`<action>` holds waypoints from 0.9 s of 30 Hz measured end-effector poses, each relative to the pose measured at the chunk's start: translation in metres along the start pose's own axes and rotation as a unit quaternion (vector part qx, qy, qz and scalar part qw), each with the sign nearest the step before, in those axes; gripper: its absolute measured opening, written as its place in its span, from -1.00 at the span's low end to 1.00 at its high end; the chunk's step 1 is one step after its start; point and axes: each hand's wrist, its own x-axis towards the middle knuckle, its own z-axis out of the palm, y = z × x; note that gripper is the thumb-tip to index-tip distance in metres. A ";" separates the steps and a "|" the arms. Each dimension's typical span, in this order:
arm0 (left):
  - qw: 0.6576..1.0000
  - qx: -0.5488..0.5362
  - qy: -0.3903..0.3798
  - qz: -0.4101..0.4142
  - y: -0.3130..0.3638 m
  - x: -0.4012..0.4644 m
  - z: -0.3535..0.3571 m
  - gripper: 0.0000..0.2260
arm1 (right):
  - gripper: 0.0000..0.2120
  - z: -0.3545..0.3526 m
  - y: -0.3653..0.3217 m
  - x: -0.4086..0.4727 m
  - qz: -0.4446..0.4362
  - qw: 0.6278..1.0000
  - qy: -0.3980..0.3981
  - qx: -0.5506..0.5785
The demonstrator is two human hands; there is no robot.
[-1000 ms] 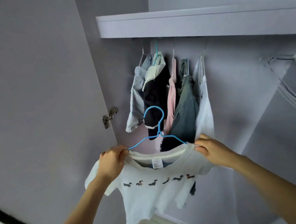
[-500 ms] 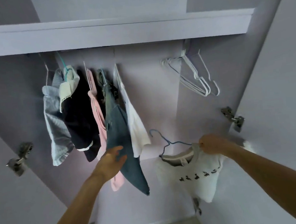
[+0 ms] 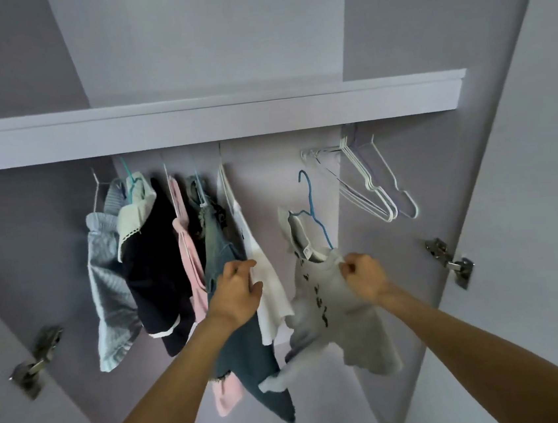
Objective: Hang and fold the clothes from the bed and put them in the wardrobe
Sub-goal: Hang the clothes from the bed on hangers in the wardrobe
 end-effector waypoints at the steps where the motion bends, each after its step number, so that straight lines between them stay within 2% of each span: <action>1: 1.000 0.018 0.009 0.000 0.003 0.007 -0.005 -0.54 | -0.64 0.001 -0.009 0.007 -0.007 1.000 0.015 0.005; 8: 0.983 0.178 0.040 0.008 0.022 0.058 -0.017 -0.48 | -0.79 0.017 -0.056 0.069 -0.056 0.994 0.091 0.032; 11: 0.972 0.227 0.055 -0.027 0.020 0.073 -0.009 -0.53 | -0.81 0.034 -0.065 0.092 -0.085 0.989 0.111 0.037; 15: 0.964 0.228 0.134 -0.035 0.009 0.081 0.000 -0.64 | -0.76 0.048 -0.080 0.111 -0.108 0.981 0.145 0.069; 20: 0.962 0.212 0.170 0.013 -0.005 0.080 0.003 -0.63 | -0.73 0.054 -0.103 0.139 -0.120 0.975 0.165 0.088; 25: 0.953 0.206 0.219 0.041 -0.012 0.077 0.001 -0.61 | -0.71 0.060 -0.122 0.158 -0.099 0.988 0.112 0.035; 27: 0.957 0.204 0.202 0.035 -0.009 0.072 -0.003 -0.62 | -0.71 0.062 -0.121 0.156 -0.101 0.990 0.091 0.026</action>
